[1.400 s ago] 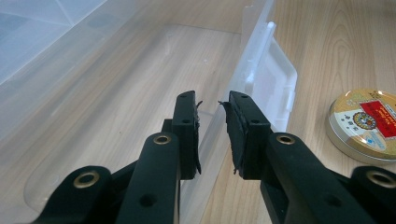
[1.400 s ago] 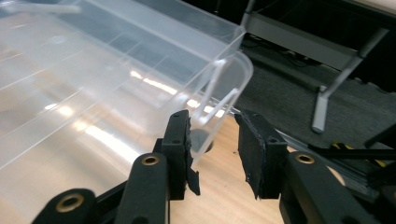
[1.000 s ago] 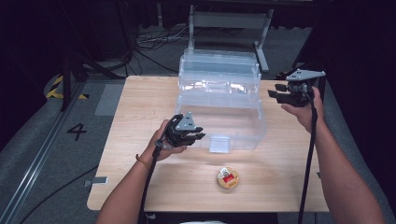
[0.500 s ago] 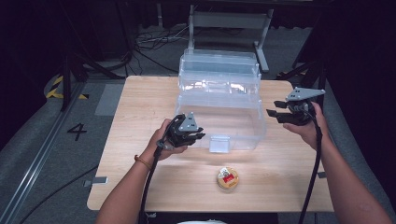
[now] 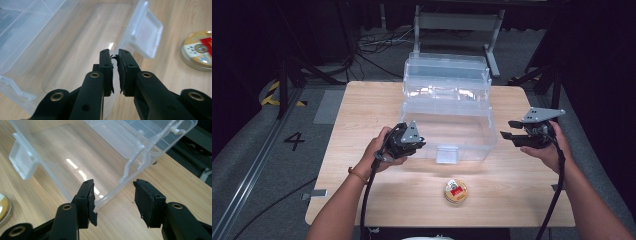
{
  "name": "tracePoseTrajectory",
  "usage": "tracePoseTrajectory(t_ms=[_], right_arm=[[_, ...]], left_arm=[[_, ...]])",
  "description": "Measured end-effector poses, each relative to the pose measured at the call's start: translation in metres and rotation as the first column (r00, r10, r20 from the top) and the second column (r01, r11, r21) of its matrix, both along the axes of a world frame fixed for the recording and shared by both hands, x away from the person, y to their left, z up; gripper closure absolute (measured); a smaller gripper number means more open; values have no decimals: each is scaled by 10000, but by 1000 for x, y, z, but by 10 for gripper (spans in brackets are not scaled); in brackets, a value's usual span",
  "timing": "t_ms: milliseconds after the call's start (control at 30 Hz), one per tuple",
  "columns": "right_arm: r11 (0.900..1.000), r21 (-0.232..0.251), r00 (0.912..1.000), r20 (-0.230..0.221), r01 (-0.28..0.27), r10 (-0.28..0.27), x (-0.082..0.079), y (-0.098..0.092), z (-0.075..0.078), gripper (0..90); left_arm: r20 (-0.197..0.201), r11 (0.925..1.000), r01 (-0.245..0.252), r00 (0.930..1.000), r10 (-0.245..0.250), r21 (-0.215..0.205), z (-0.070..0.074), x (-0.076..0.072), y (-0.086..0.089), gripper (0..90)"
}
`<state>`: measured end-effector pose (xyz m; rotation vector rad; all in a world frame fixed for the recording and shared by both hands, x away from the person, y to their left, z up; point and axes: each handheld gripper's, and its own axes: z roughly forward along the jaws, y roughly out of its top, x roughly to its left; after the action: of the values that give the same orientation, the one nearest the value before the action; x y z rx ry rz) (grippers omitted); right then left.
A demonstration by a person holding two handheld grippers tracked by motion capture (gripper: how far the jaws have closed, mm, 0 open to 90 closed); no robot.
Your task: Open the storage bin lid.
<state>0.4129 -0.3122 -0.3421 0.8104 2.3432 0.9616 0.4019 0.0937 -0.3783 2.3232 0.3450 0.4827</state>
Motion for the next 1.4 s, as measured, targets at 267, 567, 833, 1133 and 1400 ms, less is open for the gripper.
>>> tracePoseTrajectory(t_ms=[267,567,833,1133,1400], right_arm=[[9991,-296,9985,-464,-297,283,-6,2,-8,491],[9933,-835,9934,-891,-796,721,-17,18,-21,392],[9860,-1147,9849,-1378,-1210,1048,-27,30,-31,321],[9744,-1246,9685,-1895,-1872,1618,-41,47,-39,281],[9419,-1525,9298,-2681,-2993,2521,-56,77,-46,239]], left_arm=[[49,9992,-316,9995,314,256,-1,-16,25,794],[-66,9930,-1083,9940,1087,481,-16,-30,67,754],[-806,9856,-1545,9838,1599,692,-46,-35,89,662],[-1702,9762,-1926,9633,2074,997,-77,-36,99,376],[-2048,9767,-2111,9550,2144,381,-86,-39,103,253]])
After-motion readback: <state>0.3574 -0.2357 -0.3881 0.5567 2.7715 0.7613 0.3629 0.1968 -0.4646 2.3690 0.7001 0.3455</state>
